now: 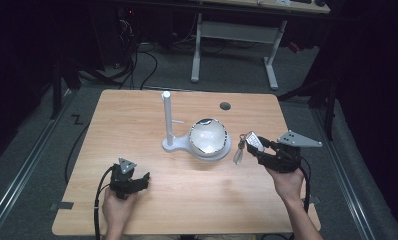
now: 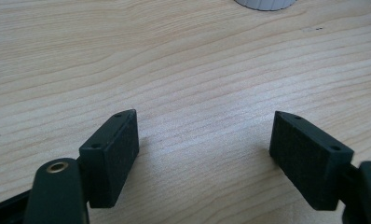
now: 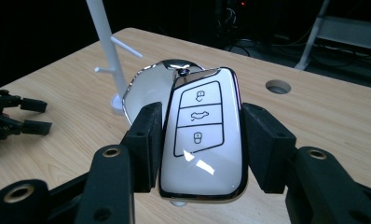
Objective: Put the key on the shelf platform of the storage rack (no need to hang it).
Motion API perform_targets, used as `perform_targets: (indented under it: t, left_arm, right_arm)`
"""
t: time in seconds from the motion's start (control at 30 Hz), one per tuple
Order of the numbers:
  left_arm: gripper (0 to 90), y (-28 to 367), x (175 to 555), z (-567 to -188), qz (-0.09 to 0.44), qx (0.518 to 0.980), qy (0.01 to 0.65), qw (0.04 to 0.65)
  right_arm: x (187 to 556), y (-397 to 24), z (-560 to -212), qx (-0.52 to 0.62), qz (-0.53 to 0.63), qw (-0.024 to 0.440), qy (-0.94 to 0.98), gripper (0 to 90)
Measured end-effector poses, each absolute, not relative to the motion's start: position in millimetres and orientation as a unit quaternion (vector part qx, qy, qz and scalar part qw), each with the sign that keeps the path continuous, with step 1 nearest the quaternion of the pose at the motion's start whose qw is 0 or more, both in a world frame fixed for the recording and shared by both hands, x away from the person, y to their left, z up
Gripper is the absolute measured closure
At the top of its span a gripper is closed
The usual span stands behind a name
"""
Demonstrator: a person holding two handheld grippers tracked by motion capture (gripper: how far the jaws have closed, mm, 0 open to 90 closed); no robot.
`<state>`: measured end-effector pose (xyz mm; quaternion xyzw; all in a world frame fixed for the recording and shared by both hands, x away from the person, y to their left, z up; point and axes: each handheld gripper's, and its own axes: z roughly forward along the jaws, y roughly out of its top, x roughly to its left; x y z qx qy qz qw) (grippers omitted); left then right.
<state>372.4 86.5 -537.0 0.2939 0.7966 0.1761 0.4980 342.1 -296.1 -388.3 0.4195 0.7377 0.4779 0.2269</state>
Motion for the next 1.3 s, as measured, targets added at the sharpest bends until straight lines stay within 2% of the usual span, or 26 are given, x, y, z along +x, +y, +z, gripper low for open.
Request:
perform_targets:
  t: [0.87,1.3]
  left_arm:
    - [24.2,87,372,-537,0.174,0.292,0.798,0.498]
    - [24.1,87,372,-536,0.173,0.292,0.798,0.498]
  right_arm:
    - [368,-268,-358,0.382,0.503,0.213,0.746,51.2]
    - [392,-251,-367,0.383,0.492,0.201,0.755,51.2]
